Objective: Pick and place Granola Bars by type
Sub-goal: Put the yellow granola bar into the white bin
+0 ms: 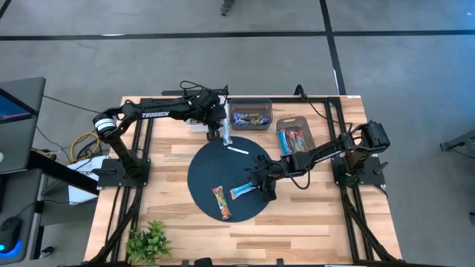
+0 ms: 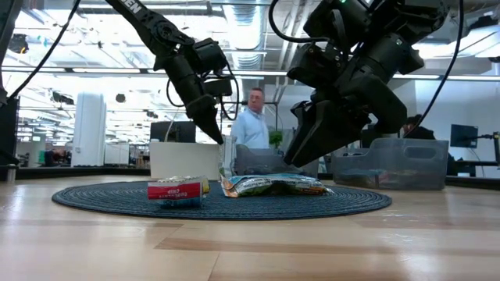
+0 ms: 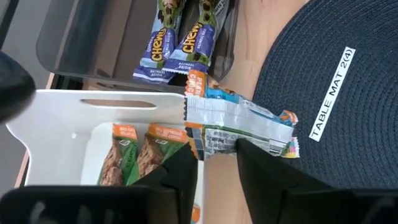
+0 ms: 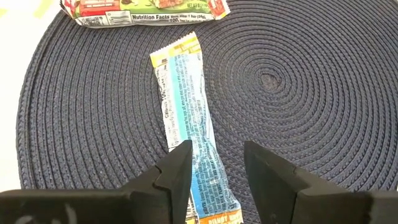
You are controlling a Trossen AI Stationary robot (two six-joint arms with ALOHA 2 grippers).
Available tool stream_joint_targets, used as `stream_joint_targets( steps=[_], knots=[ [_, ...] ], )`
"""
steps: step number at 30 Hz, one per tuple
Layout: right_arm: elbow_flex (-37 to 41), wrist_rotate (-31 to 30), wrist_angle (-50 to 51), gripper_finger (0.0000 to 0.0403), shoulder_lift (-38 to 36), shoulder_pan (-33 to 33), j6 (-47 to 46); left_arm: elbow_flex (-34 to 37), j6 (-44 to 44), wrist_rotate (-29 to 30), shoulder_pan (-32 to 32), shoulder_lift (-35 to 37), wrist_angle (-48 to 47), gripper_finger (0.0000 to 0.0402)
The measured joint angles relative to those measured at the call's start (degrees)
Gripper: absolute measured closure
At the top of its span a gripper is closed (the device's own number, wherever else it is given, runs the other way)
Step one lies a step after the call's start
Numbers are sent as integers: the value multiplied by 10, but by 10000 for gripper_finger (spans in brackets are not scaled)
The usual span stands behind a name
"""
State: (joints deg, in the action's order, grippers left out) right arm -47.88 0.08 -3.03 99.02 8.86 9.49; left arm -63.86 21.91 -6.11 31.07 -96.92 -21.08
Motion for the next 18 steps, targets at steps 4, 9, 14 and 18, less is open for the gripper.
stream_joint_targets(
  steps=[4, 9, 14, 18],
  knots=[
    [0, 0, 0, 265, 0, 0, 0, 0, 3, 0, 0, 0, 0, 313],
    [0, 0, 0, 265, 0, 0, 0, 0, 4, 0, 0, 0, 0, 326],
    [0, 0, 0, 265, 0, 0, 0, 0, 4, 0, 0, 0, 0, 328],
    [0, 0, 0, 265, 0, 0, 1, 0, 4, 0, 0, 0, 0, 329]
  ],
)
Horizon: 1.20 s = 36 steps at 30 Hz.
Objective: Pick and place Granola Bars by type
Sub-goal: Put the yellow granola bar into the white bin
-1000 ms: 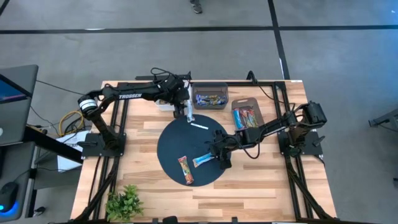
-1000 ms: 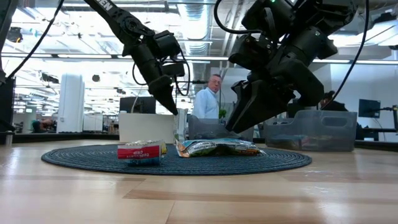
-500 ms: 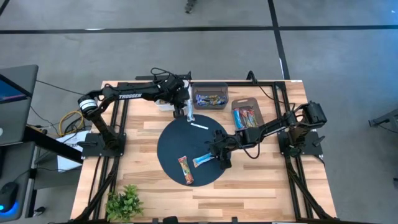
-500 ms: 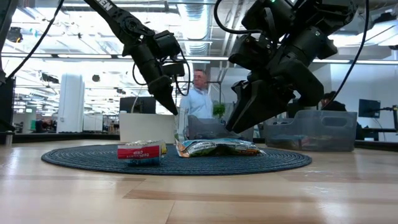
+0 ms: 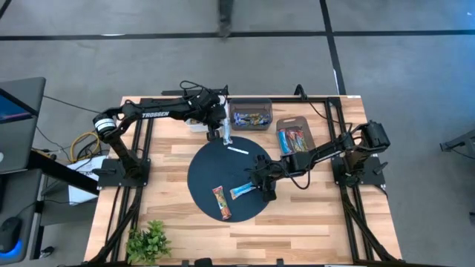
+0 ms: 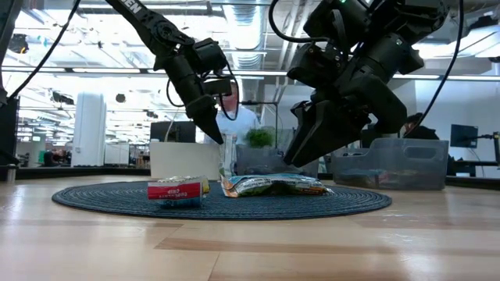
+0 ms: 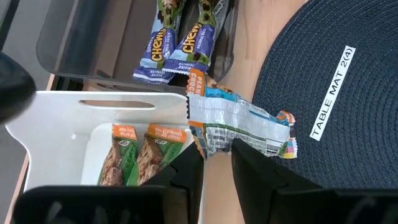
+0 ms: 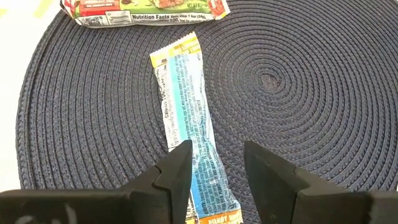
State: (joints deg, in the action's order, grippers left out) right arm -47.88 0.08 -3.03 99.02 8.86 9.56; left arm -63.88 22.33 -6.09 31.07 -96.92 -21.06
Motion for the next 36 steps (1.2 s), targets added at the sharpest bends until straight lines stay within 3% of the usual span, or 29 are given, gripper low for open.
stream_joint_targets(
  steps=[14, 29, 36],
  knots=[
    [0, 0, 0, 265, 0, 0, 0, 0, 11, 1, -16, 5, 0, 329],
    [0, 0, 0, 265, 0, 0, 0, 0, 20, 6, -45, 71, 0, 329],
    [0, 0, 0, 265, 0, 0, 0, 0, 29, -12, -45, 70, 0, 370]
  ],
)
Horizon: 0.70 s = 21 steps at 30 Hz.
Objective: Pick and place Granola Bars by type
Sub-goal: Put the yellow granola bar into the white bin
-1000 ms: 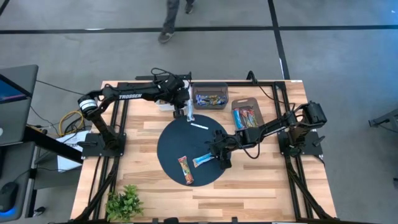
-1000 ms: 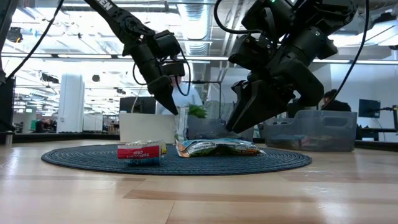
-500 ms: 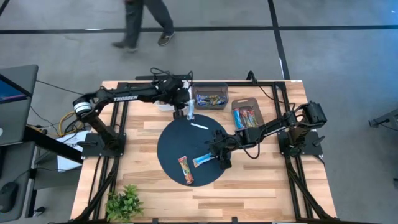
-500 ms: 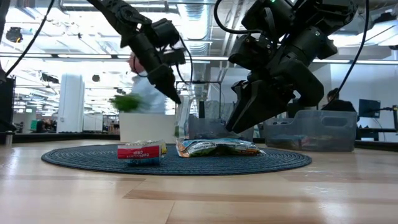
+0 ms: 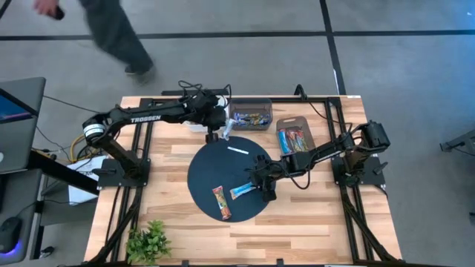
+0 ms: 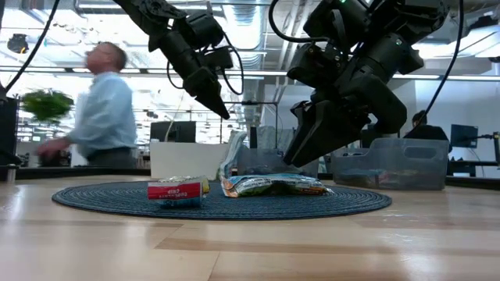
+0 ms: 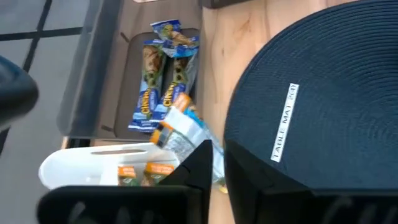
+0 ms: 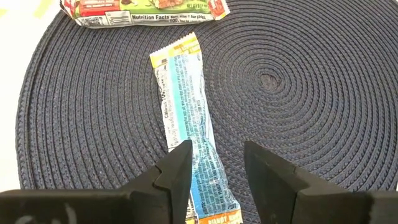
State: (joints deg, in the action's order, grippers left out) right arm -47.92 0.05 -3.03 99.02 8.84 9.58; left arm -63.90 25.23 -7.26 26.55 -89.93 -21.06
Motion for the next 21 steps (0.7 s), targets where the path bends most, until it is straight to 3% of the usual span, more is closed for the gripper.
stream_joint_targets(
  steps=[4, 8, 21],
  knots=[
    [0, 0, 0, 265, 0, 0, 0, 0, -10, -1, 2, -1, 0, 390],
    [0, 0, 0, 265, 0, 0, -1, 0, -18, 1, 3, -1, -2, 375],
    [0, 0, 0, 265, 0, 0, 0, 3, 55, 4, 5, -1, 56, 186]
  ],
)
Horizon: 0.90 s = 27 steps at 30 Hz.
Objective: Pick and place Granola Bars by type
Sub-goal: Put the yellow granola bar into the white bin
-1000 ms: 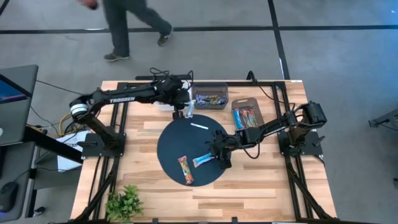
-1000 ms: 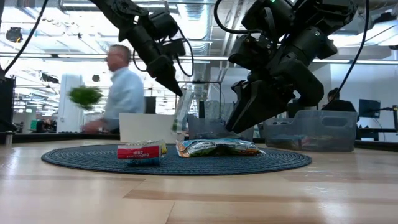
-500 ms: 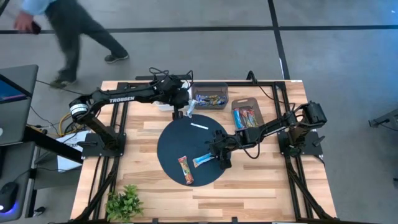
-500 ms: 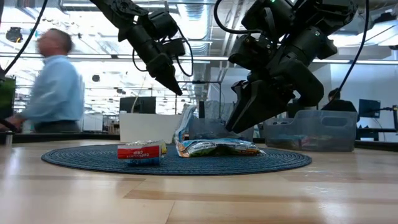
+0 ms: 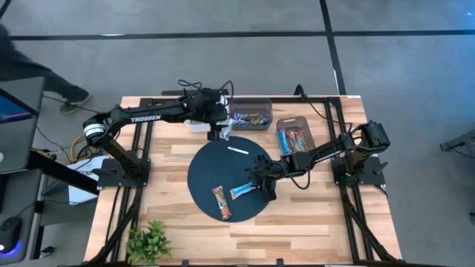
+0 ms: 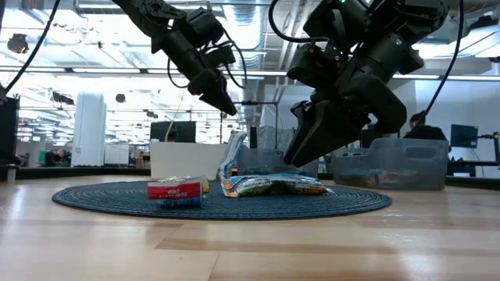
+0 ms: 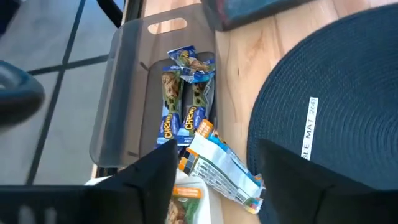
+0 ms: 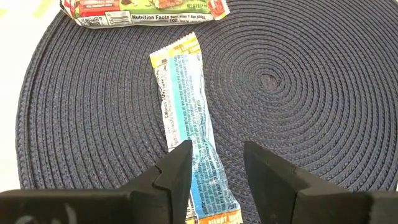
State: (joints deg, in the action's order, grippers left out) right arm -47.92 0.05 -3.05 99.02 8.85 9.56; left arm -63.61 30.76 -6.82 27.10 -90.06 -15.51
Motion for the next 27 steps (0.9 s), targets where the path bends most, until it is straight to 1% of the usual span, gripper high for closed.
stream_joint_targets(
  steps=[3, 6, 10, 17, 19, 24, 27],
  knots=[
    [0, 0, 0, 265, 0, 0, 0, 0, 14, -4, 0, -13, 14, 163],
    [0, 0, -2, 265, 0, 0, 0, 0, 21, -4, 0, -39, 26, 152],
    [0, 0, -1, 265, 0, 0, 0, -2, 36, 40, 0, -66, 27, 150],
    [0, 0, 0, 265, 0, 0, 9, -5, 36, 46, 8, -67, 30, 150],
    [0, 0, 0, 265, 0, 0, 9, -5, 36, 42, 10, -67, 31, 150],
    [0, 0, 0, 265, 0, 0, 9, -5, 25, 8, 16, -67, 31, 150],
    [0, 0, -3, 265, 0, 0, 9, -5, 24, 1, 19, -67, 27, 150]
  ],
)
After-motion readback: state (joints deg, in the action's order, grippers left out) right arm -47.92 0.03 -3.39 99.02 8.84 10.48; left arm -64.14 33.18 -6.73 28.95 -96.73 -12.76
